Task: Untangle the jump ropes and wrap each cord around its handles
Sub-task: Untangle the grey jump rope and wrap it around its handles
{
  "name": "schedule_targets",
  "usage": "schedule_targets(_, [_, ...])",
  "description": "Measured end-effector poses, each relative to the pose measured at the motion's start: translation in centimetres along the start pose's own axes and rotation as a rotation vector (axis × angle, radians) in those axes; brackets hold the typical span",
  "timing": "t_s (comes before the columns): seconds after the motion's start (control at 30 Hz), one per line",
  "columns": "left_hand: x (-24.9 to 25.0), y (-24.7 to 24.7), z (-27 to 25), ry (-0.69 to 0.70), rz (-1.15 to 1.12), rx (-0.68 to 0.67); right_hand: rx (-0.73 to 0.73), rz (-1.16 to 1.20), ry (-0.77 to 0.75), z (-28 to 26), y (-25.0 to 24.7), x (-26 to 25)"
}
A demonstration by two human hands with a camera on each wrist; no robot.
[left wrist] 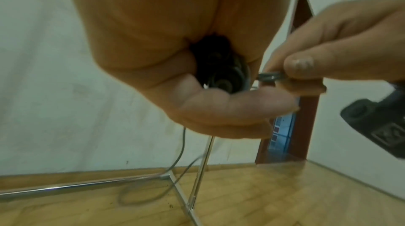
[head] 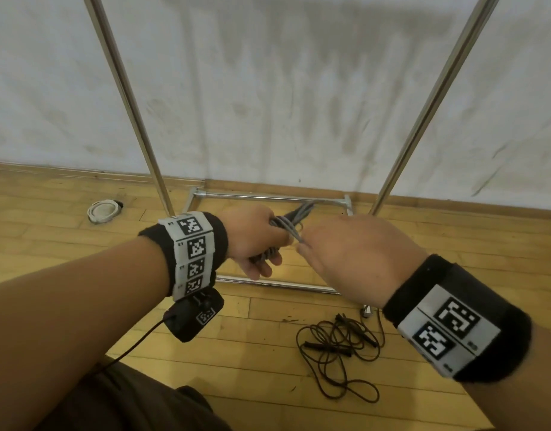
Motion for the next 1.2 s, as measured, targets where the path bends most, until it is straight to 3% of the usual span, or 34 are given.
schedule_targets(0.1, [0.3, -1.3, -0.1, 0.039, -0.082, 0.04, -0.039, 0.088, 0.104, 0.1, 1.0, 1.3])
schedule_targets(0.2, [0.7, -1.5, -0.6, 0.091, -0.152, -0.012, -0.069, 0.262, 0.156, -0.1, 1.6, 2.2])
schedule_targets(0.3, [1.5, -0.9, -1.3, 0.156, -0.291, -0.071, -0.087, 0.478, 0.203, -0.4, 1.9, 2.6])
schedule_targets(0.47, [2.2, -1.3, -1.5, 0.246, -0.394, -0.011, -0.045, 0.905, 0.328, -0.7, 2.9, 3.3])
schedule_targets(0.63, [2.6, -1.7, -1.6, 0.289, -0.453, -0.007, 0.089, 1.17, 0.25, -0.9, 1.7, 4.3])
schedule_targets(0.8, [2.9, -2.4, -1.5, 0.293, -0.568, 0.023, 0.036, 1.581, 0.057, -1.2, 0.6, 3.2])
schedule_targets(1.0, [3.8, -3.5, -2.3, 0.334, -0.676, 0.003, -0.089, 1.395, -0.031, -1.5, 1.2, 3.6])
schedule_targets(1.2, [5.2, -0.4, -3.7, 0.427, -0.584, -0.316, -0.155, 1.204, 0.0, -1.4, 2.9, 4.4])
Point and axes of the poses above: each hand's wrist, its own z-axis towards the middle knuckle, its own y-axis out of the palm, x = y × z, the point moved 9 cm from there along z, towards the middle knuckle, and after that the axes turned 1 degree about x, right-handed, at the moved point
